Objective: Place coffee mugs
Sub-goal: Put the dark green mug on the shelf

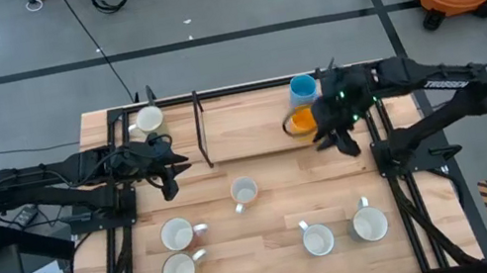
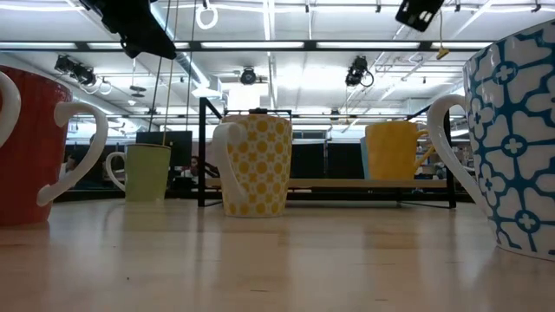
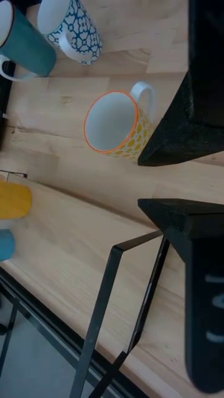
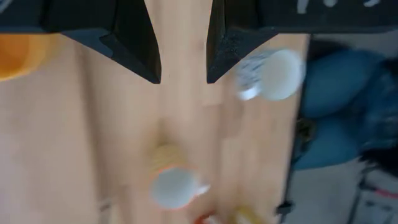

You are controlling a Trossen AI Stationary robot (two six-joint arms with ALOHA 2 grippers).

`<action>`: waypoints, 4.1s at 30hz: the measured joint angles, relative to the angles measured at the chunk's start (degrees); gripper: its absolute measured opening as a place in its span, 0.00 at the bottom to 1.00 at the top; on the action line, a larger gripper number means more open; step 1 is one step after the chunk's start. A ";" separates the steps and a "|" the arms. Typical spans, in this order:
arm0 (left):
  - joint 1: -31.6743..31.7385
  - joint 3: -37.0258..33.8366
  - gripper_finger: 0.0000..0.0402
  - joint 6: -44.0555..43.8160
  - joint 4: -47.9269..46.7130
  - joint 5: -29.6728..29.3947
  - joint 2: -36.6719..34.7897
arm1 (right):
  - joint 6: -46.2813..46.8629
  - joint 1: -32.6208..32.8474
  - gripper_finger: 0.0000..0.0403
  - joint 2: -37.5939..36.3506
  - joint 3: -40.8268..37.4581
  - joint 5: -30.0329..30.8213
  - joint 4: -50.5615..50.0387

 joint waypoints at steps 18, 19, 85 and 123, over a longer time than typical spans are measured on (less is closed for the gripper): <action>0.01 0.00 0.25 -1.83 0.73 0.00 0.00 | 11.24 32.68 0.32 5.32 -0.02 5.50 -4.20; 0.01 0.00 0.25 -1.87 0.76 0.00 0.00 | 11.24 33.39 0.32 6.01 -0.02 5.74 -4.20; -0.03 0.00 0.25 -1.49 0.80 0.02 0.00 | 16.42 41.08 0.28 27.66 -6.99 15.84 -9.93; -0.01 0.00 0.25 -1.41 0.82 0.02 0.00 | 43.39 32.40 0.06 20.19 -7.04 8.40 -14.13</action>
